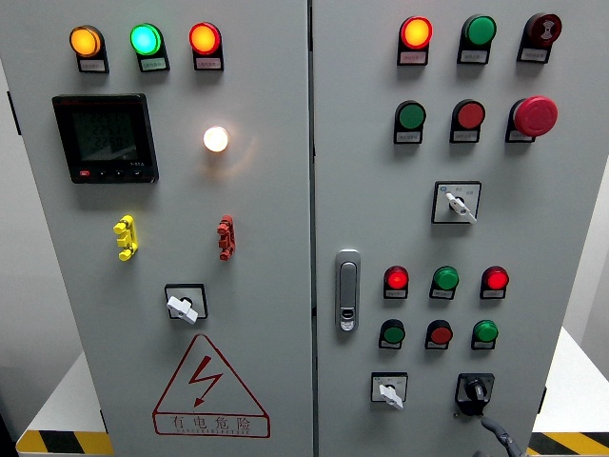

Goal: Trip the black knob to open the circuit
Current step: 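Raise the right hand up toward the black rotary knob, then grip the black rotary knob with the right hand and twist it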

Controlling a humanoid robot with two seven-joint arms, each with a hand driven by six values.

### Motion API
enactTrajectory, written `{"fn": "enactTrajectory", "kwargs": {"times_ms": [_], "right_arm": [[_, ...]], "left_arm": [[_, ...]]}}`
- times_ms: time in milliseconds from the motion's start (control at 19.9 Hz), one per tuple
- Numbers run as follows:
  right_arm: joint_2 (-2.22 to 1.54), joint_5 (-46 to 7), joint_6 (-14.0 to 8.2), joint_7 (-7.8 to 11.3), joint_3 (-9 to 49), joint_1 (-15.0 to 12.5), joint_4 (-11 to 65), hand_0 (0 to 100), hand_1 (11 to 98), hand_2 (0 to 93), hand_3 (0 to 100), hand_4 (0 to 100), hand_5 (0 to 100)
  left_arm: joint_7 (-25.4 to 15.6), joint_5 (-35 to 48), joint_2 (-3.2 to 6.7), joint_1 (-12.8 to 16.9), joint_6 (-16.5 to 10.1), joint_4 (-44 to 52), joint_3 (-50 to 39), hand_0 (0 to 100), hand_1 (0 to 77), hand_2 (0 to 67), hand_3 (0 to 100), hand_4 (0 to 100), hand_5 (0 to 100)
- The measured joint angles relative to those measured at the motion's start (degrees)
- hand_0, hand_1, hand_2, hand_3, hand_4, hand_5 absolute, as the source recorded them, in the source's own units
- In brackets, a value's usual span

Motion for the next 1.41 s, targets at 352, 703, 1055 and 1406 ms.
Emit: {"fn": "enactTrajectory", "kwargs": {"times_ms": [352,703,1055,1406], "right_arm": [[0.28,0.0,0.0,-0.08,0.2,1.7,-1.6,100,67.9,2.5,87,91,100],[0.31,0.1,-0.1,-0.08,0.9,1.9,-3.0,100,67.9,2.5,86,91,100],[0.33,0.1,-0.1,-0.36,0.9,3.2,-3.0,100,65.7,2.6,87,91,100],[0.56,0.3,-0.1,-1.3,0.5,3.5,-2.1,100,64.8,2.9,87,92,100]], "left_arm": [[0.0,0.0,-0.04,0.0,0.0,0.0,0.0,0,3.2,12.9,21,7,2],[0.0,0.0,-0.04,0.0,0.0,0.0,0.0,0,3.4,12.9,21,7,2],[0.0,0.0,-0.04,0.0,0.0,0.0,0.0,0,3.4,12.9,21,7,2],[0.0,0.0,-0.04,0.0,0.0,0.0,0.0,0,3.2,12.9,21,7,2]]}}
